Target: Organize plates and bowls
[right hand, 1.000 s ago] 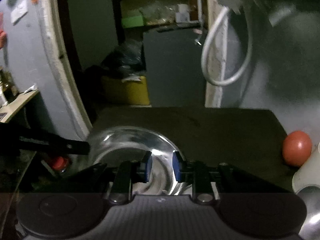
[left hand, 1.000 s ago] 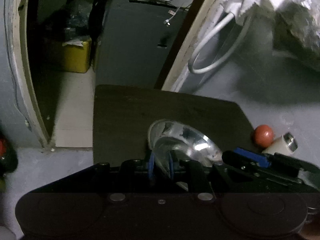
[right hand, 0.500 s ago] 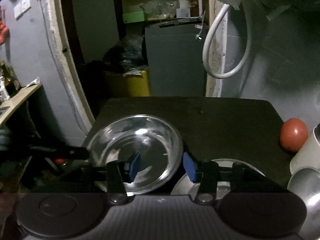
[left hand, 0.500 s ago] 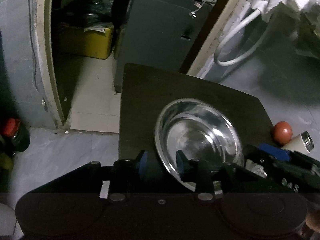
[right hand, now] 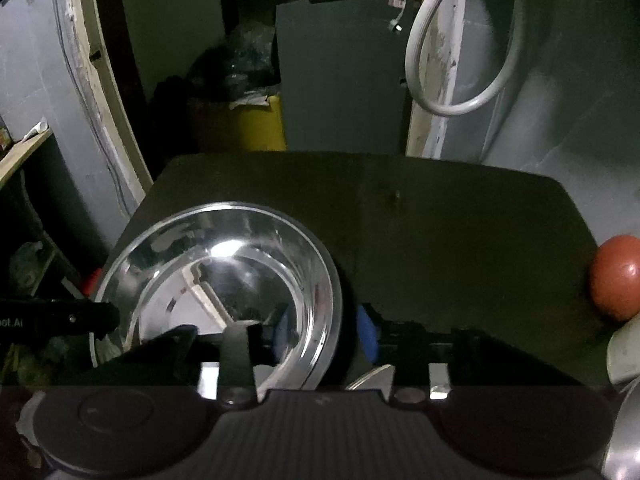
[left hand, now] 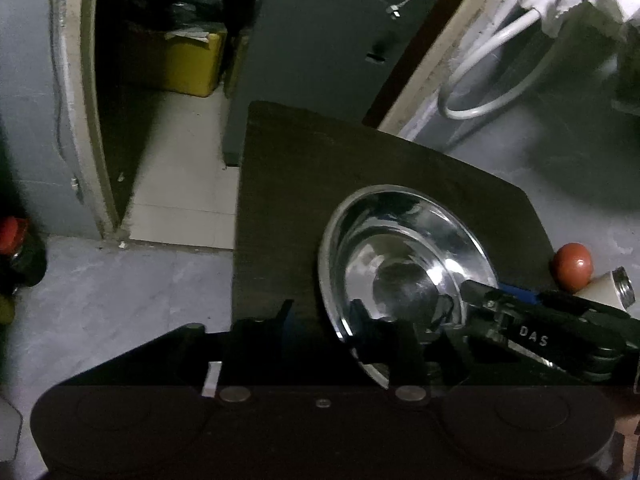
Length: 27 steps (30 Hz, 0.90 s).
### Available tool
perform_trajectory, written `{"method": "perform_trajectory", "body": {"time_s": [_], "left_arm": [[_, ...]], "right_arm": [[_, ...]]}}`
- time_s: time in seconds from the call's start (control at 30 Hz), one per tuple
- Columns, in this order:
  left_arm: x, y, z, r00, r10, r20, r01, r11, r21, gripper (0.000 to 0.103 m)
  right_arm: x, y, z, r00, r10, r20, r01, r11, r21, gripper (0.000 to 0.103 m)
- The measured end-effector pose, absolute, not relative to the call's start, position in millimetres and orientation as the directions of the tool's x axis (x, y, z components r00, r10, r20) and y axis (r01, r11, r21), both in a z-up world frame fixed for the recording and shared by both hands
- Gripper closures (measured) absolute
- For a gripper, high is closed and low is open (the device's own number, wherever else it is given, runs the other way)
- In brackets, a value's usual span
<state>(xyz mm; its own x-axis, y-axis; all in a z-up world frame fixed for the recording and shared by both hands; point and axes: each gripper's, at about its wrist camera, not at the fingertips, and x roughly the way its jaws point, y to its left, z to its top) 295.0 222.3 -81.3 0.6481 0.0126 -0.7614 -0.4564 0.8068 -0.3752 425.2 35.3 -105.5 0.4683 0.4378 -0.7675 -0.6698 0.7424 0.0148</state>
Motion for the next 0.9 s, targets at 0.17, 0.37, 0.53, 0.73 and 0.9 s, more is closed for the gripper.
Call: {"method": "perform_trajectory", "body": {"time_s": [0.17, 0.37, 0.53, 0.73, 0.9], "left_arm": [[293.8, 218.6, -82.3, 0.652, 0.023, -0.758, -0.446, 0.82, -0.358, 0.089], [280.5, 211.3, -69.5, 0.676, 0.045, -0.736, -0.424, 0.841, -0.337, 0.089], [263.1, 203.9, -51.3, 0.696, 0.042, -0.717, -0.4, 0.852, -0.338, 0.089], [236.3, 185.8, -27.3, 0.709, 0.022, -0.705, -0.351, 0.878, -0.326, 0.089], [215.4, 168.4, -17.0, 0.706, -0.001, -0.709, -0.315, 0.895, -0.315, 0.089]], "right_arm": [[423.8, 32.2, -108.9, 0.451, 0.463, -0.763, -0.673, 0.738, 0.05, 0.085], [409.9, 22.8, -98.7, 0.472, 0.498, -0.728, -0.683, 0.729, 0.056, 0.088], [395.1, 10.9, -81.6, 0.488, 0.531, -0.692, -0.682, 0.727, 0.077, 0.088], [367.9, -11.2, -54.1, 0.511, 0.561, -0.651, -0.674, 0.732, 0.102, 0.088], [337.5, -37.2, -37.1, 0.519, 0.577, -0.63, -0.659, 0.74, 0.136, 0.087]]}}
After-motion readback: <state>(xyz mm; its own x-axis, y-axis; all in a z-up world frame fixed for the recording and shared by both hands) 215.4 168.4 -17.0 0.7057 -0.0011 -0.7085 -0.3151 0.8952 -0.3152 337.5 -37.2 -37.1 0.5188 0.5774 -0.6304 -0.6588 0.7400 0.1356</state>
